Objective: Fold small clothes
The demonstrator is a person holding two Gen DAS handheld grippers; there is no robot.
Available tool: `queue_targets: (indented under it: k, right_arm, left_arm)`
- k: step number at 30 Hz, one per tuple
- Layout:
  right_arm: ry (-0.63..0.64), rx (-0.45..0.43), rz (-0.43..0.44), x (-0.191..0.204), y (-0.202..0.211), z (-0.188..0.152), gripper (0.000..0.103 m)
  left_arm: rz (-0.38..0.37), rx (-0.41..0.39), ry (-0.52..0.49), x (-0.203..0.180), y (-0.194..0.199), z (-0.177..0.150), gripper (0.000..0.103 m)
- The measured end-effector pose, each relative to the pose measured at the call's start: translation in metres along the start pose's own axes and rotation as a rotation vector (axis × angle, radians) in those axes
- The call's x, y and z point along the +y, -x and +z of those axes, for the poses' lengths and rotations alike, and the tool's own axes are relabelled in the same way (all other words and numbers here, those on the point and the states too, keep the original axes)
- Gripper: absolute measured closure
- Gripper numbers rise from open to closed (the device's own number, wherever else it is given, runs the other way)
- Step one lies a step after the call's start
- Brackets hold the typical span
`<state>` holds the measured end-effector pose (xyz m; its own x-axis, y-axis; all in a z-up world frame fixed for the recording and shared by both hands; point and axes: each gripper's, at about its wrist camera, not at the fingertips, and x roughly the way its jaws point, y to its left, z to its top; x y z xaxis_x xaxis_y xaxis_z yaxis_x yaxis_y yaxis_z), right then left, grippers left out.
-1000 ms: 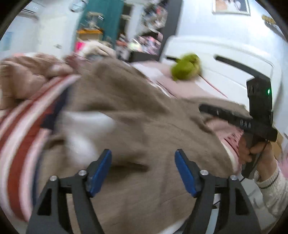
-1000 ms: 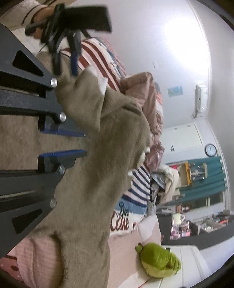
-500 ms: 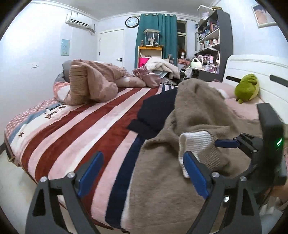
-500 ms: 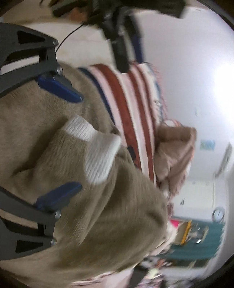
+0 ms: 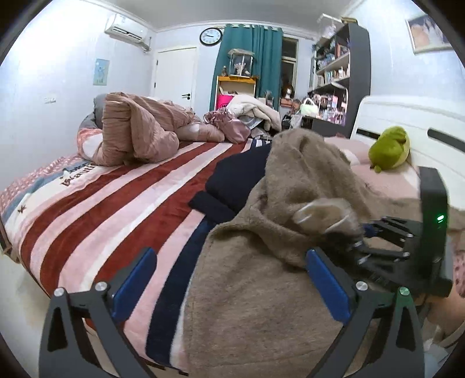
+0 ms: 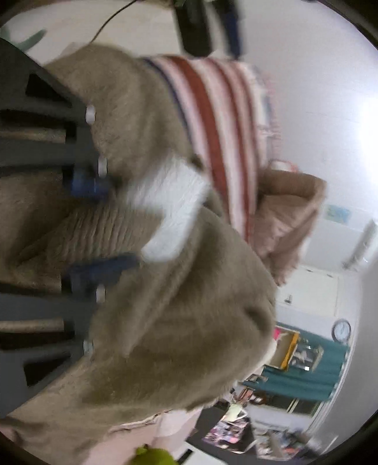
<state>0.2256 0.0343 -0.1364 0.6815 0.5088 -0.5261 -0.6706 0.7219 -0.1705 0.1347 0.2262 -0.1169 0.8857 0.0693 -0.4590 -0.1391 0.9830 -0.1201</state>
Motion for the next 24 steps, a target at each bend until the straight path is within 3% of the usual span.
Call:
queue_targets:
  k: [3,6,13,19,21,23,24]
  right_arm:
    - [-0.128,-0.073,-0.029,-0.034,0.040,-0.008,0.083]
    - [-0.234,-0.093,-0.051,-0.063,0.072,-0.023,0.083]
    - [-0.465,-0.015,-0.028,-0.115,0.134,-0.093,0.083]
    - [-0.489,0.088,0.123,-0.109,0.146,-0.135,0.083]
    - [-0.466,0.112,0.127,-0.103,0.145,-0.140,0.082]
    - [-0.459,0.108,0.108,-0.102,0.151,-0.143,0.070]
    - [-0.467,0.093,0.099,-0.105,0.157,-0.145,0.059]
  left_arm:
    - [-0.064,0.000,0.031,-0.005,0.007,0.003,0.002]
    - [-0.063,-0.008,0.005,-0.020,0.015,0.005,0.002]
    - [-0.133,0.002,0.002,-0.057,0.033,0.000,0.002]
    - [-0.170,0.032,-0.013,-0.082,0.043,-0.006,0.002]
    - [-0.175,0.040,-0.020,-0.088,0.046,-0.008,0.002]
    - [-0.183,0.048,-0.020,-0.090,0.048,-0.009,0.002]
    - [-0.186,0.052,-0.019,-0.091,0.049,-0.010,0.002]
